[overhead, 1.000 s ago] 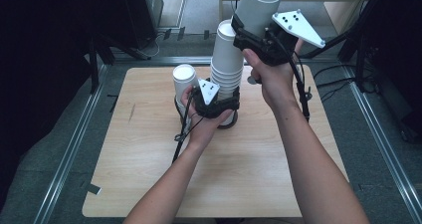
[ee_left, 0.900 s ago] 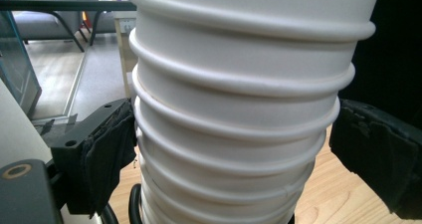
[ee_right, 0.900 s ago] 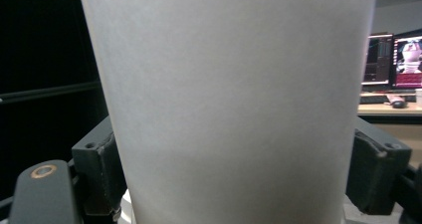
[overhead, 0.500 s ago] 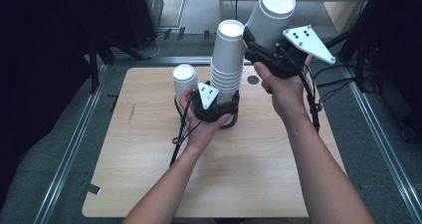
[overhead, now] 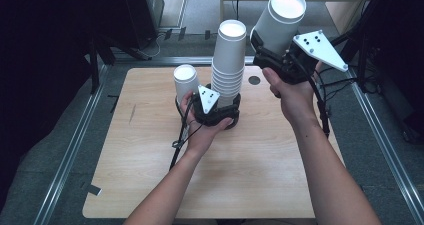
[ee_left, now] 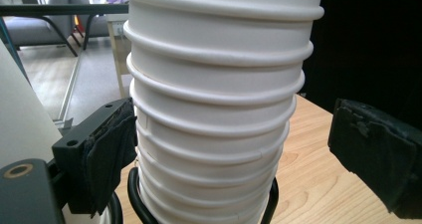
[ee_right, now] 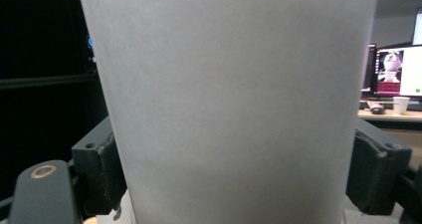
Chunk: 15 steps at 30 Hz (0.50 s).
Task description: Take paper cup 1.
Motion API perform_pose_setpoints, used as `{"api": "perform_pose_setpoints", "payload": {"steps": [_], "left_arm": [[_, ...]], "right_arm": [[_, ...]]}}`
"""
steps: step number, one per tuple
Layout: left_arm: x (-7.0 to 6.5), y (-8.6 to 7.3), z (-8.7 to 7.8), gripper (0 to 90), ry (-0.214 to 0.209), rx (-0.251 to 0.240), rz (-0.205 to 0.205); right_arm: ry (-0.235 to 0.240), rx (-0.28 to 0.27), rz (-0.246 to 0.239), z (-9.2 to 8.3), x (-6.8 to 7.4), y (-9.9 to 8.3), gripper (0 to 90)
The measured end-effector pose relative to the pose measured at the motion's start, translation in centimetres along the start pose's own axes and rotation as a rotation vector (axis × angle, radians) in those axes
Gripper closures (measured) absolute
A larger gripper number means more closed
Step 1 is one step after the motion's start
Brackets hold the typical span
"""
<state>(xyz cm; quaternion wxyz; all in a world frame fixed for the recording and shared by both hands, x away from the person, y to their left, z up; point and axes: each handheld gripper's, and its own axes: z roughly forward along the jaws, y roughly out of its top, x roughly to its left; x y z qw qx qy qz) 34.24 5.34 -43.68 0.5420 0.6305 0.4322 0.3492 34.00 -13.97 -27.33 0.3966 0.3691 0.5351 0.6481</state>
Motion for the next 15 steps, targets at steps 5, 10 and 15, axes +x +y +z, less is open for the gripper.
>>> {"api": "perform_pose_setpoints", "payload": {"steps": [5, 10, 15], "left_arm": [[-0.1, -0.1, -0.4, 5.4, -0.007, 0.001, 0.004], [-0.3, -0.2, -0.9, 5.3, -0.018, 0.0, 0.002], [-0.2, -0.3, -1.9, 5.4, -0.031, -0.006, -0.005]], "right_arm": [[-0.003, 0.008, -0.01, -0.5, -0.2, -0.6, 14.7], [-0.008, 0.019, 0.001, -1.0, -0.5, -1.4, 14.6], [-0.026, 0.04, -0.008, -1.8, -0.9, -2.7, 14.6]]}}
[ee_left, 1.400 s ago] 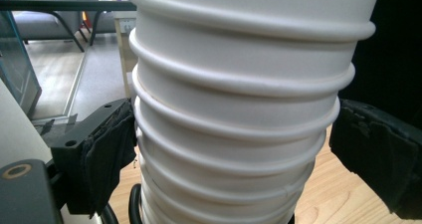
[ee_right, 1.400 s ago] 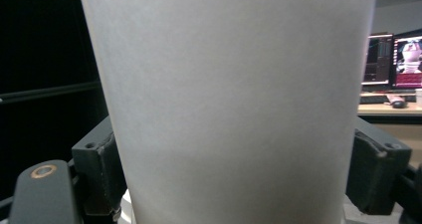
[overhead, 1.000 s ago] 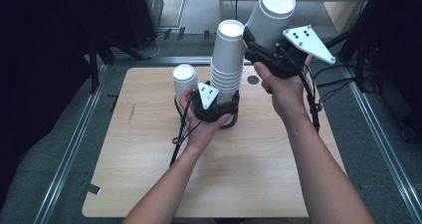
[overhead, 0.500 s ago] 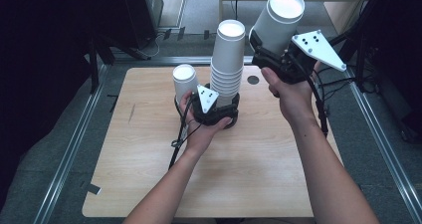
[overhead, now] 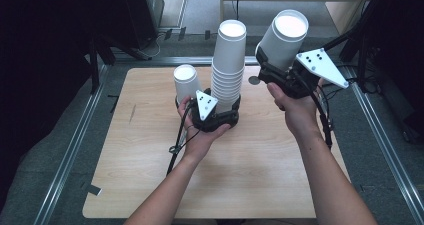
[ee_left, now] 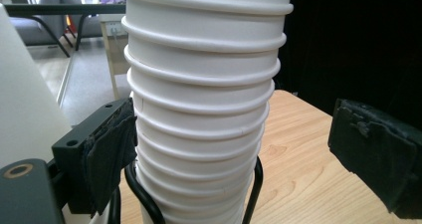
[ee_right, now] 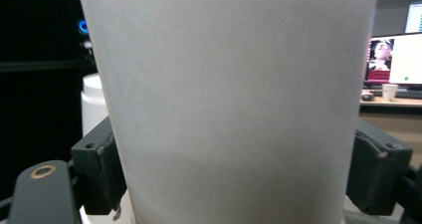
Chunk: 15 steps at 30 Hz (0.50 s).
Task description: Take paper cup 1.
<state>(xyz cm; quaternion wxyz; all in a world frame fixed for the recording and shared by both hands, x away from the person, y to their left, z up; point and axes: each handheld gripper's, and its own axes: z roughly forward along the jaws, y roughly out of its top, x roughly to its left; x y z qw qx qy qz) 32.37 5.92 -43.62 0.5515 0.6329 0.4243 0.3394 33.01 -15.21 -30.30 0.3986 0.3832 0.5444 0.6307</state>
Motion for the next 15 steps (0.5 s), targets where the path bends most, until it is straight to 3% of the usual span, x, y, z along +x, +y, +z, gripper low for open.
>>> {"api": "perform_pose_setpoints", "payload": {"steps": [15], "left_arm": [[0.1, -1.3, -2.9, 5.3, -0.025, 0.015, 0.0]], "right_arm": [[0.015, 0.055, -0.002, -2.7, -0.6, -4.3, 14.5]]}}
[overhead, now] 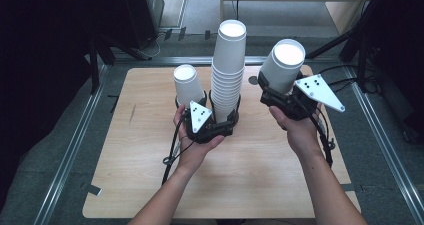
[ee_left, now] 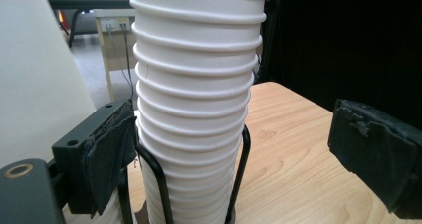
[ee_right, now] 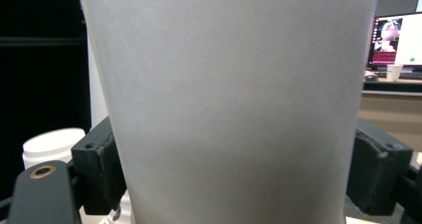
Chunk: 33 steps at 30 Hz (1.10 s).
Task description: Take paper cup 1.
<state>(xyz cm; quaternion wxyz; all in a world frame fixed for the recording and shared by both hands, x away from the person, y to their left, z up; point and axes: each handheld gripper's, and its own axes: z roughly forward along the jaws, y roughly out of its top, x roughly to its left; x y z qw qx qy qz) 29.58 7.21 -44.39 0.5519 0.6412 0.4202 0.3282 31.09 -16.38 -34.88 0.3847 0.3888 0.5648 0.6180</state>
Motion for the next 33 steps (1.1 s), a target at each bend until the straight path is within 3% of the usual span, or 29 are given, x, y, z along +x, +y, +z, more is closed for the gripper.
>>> {"api": "perform_pose_setpoints", "payload": {"steps": [19, 23, 26, 33], "left_arm": [[0.2, -1.9, -2.7, 5.3, -0.012, 0.023, -0.004], [0.1, -2.6, -3.2, 5.3, -0.022, 0.039, 0.004], [0.2, -3.2, -3.8, 5.3, -0.028, 0.049, 0.001], [0.3, -3.8, -4.7, 5.3, -0.034, 0.055, -0.005]], "right_arm": [[-0.045, 0.047, 0.006, -3.2, -1.2, -4.9, 14.4], [-0.054, 0.055, -0.018, -3.7, -1.2, -6.0, 14.3], [-0.086, 0.071, -0.066, -4.0, -1.0, -7.0, 14.1], [-0.082, 0.086, -0.071, -4.8, -1.0, -8.5, 14.1]]}}
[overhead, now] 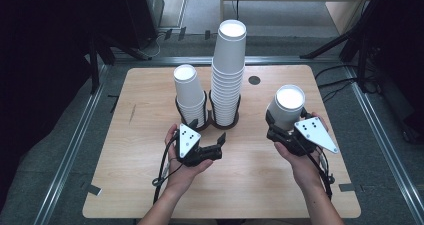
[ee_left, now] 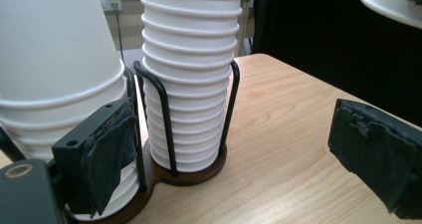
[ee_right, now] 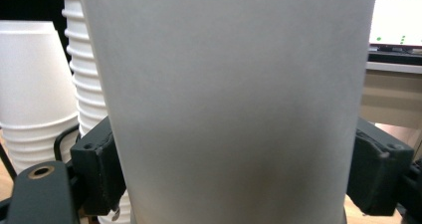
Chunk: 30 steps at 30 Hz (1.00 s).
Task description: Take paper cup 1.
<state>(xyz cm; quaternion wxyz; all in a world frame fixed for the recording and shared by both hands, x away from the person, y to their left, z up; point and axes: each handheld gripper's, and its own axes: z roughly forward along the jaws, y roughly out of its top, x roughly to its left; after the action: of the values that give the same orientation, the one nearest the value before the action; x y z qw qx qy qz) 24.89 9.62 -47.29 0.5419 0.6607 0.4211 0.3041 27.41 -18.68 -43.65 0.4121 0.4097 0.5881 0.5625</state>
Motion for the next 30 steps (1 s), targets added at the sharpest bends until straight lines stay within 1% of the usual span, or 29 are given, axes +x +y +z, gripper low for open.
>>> {"api": "perform_pose_setpoints", "payload": {"steps": [1, 4, 5, 7, 8, 9, 10, 11, 12, 13, 14, 15, 16, 17, 19, 24, 26, 28, 29, 30], "left_arm": [[-0.1, -0.2, -0.2, 5.3, -0.001, 0.003, 0.004], [-0.1, -0.3, -0.5, 5.3, -0.001, 0.006, 0.011], [-0.1, -0.5, -0.7, 5.3, 0.004, 0.01, 0.017], [0.1, -0.8, -1.0, 5.3, 0.0, 0.006, 0.009], [0.1, -0.8, -1.0, 5.3, 0.0, 0.006, 0.009], [0.3, -0.9, -1.1, 5.3, 0.003, 0.008, 0.008], [0.3, -1.0, -1.2, 5.3, 0.001, 0.006, 0.0], [0.3, -1.0, -1.2, 5.3, 0.001, 0.006, 0.0], [0.4, -1.2, -1.3, 5.3, -0.002, 0.009, 0.0], [0.4, -1.3, -1.4, 5.3, -0.007, 0.01, 0.002], [0.4, -1.3, -1.4, 5.3, -0.007, 0.01, 0.002], [0.4, -1.4, -1.6, 5.3, -0.017, 0.013, 0.011], [0.4, -1.4, -1.6, 5.3, -0.017, 0.013, 0.011], [0.5, -1.5, -1.8, 5.3, -0.032, 0.015, 0.015], [0.7, -1.7, -1.8, 5.3, -0.036, 0.019, 0.012], [0.7, -1.9, -1.8, 5.3, -0.055, 0.034, 0.012], [0.6, -1.9, -1.8, 5.4, -0.058, 0.035, 0.014], [0.6, -1.9, -1.8, 5.3, -0.06, 0.038, 0.013], [0.7, -1.8, -1.8, 5.4, -0.066, 0.043, 0.011], [0.7, -1.8, -1.8, 5.4, -0.066, 0.043, 0.011]], "right_arm": [[-0.003, 0.008, -0.005, -0.2, 0.0, -0.5, 14.1], [-0.001, 0.01, -0.012, -0.5, 0.0, -1.0, 14.1], [-0.005, 0.005, -0.024, -0.7, 0.1, -1.4, 14.1], [-0.022, 0.005, -0.042, -0.9, 0.3, -1.9, 14.0], [-0.022, 0.005, -0.042, -0.9, 0.3, -1.9, 14.0], [-0.034, 0.007, -0.064, -1.0, 0.4, -2.3, 14.1], [-0.038, 0.012, -0.076, -1.0, 0.5, -2.5, 14.1], [-0.038, 0.012, -0.076, -1.0, 0.5, -2.5, 14.1], [-0.058, 0.019, -0.128, -1.1, 0.6, -2.9, 14.1], [-0.059, 0.023, -0.147, -1.2, 0.7, -3.1, 14.1], [-0.059, 0.023, -0.147, -1.2, 0.7, -3.1, 14.1], [-0.066, 0.031, -0.199, -1.4, 0.9, -3.8, 14.1], [-0.066, 0.031, -0.199, -1.4, 0.9, -3.8, 14.1], [-0.063, 0.038, -0.247, -1.5, 1.1, -4.3, 14.1], [-0.055, 0.043, -0.288, -1.5, 1.3, -4.8, 14.2], [-0.041, 0.048, -0.364, -1.6, 2.1, -5.4, 14.6], [-0.039, 0.046, -0.421, -1.5, 2.6, -5.7, 14.6], [-0.041, 0.05, -0.46, -1.4, 2.9, -6.0, 14.6], [-0.042, 0.06, -0.474, -1.4, 3.0, -6.1, 14.6], [-0.042, 0.06, -0.474, -1.4, 3.0, -6.1, 14.6]]}}
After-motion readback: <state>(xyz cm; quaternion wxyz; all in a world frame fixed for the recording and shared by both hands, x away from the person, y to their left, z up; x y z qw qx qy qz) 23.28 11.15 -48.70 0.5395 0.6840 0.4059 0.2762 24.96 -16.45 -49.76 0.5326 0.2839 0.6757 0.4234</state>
